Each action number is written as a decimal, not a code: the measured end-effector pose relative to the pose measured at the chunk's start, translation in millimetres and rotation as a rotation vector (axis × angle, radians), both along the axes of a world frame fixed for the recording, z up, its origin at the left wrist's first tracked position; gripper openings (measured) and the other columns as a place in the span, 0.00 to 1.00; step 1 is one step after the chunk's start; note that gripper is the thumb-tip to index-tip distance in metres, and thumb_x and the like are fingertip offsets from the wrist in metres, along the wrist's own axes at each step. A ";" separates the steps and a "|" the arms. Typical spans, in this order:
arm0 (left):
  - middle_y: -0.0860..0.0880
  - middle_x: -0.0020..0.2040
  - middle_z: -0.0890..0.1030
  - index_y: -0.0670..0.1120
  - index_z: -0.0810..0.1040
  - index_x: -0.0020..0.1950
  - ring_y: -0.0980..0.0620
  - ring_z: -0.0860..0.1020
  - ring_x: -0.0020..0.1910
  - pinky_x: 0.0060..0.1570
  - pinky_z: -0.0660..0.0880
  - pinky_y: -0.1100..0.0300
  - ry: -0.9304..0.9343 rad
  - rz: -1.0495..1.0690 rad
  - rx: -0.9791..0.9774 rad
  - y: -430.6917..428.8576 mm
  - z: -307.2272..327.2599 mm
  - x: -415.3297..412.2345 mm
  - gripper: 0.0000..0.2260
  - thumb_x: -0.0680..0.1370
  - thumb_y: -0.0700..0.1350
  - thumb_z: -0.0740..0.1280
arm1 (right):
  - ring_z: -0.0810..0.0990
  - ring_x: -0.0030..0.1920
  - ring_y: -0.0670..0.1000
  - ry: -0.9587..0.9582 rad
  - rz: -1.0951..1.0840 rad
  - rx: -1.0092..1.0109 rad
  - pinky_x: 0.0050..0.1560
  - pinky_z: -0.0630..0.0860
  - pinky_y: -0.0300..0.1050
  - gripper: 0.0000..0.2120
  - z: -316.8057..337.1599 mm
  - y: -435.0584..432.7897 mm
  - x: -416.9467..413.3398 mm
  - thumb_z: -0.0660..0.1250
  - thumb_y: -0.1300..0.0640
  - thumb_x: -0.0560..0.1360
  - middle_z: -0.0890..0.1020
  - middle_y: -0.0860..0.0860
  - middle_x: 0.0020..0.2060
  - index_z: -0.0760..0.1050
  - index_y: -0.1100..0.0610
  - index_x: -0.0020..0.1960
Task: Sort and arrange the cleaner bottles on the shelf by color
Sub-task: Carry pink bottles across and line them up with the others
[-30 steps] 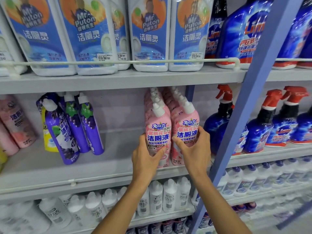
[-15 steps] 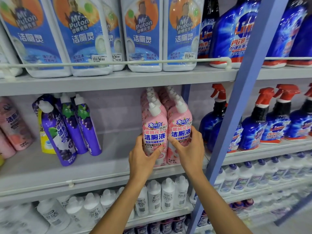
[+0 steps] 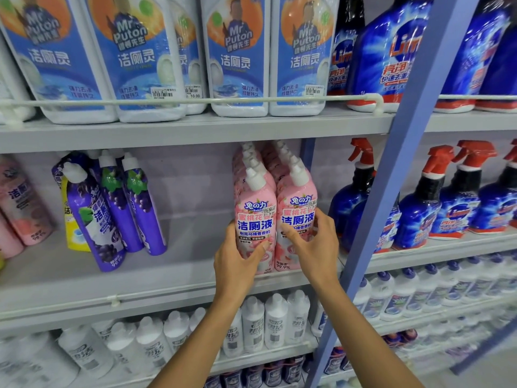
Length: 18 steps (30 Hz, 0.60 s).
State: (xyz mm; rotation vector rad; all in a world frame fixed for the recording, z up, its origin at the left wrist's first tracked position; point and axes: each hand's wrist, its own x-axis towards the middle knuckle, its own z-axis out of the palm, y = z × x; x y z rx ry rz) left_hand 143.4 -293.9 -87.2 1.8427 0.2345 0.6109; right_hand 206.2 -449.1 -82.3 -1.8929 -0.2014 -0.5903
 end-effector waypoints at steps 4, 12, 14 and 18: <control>0.60 0.56 0.84 0.56 0.73 0.69 0.62 0.82 0.54 0.56 0.82 0.51 0.010 0.016 0.028 -0.7 0.0 0.9 0.28 0.73 0.53 0.79 | 0.76 0.56 0.38 0.010 -0.009 -0.007 0.51 0.71 0.31 0.38 2.6 0.0 -1.1 0.69 0.27 0.65 0.76 0.45 0.60 0.73 0.47 0.69; 0.68 0.54 0.79 0.55 0.72 0.71 0.71 0.78 0.53 0.54 0.78 0.65 -0.078 0.009 0.076 9.8 32.0 1.3 0.28 0.74 0.51 0.78 | 0.79 0.59 0.43 -0.001 0.032 -0.013 0.60 0.80 0.47 0.39 22.1 -18.5 8.0 0.71 0.29 0.69 0.79 0.46 0.63 0.73 0.51 0.71; 0.65 0.55 0.79 0.57 0.72 0.70 0.64 0.80 0.55 0.55 0.79 0.59 -0.120 0.019 0.128 15.4 47.5 6.7 0.27 0.74 0.51 0.78 | 0.80 0.59 0.45 -0.024 0.056 -0.006 0.59 0.82 0.49 0.37 34.4 -22.4 13.5 0.70 0.31 0.70 0.79 0.47 0.63 0.73 0.52 0.71; 0.54 0.60 0.80 0.60 0.72 0.68 0.51 0.81 0.57 0.55 0.82 0.46 -0.095 0.034 0.267 22.7 49.4 17.3 0.26 0.73 0.55 0.78 | 0.82 0.57 0.45 -0.025 0.094 -0.038 0.55 0.84 0.50 0.36 44.2 -22.3 14.4 0.69 0.30 0.69 0.81 0.48 0.60 0.75 0.53 0.68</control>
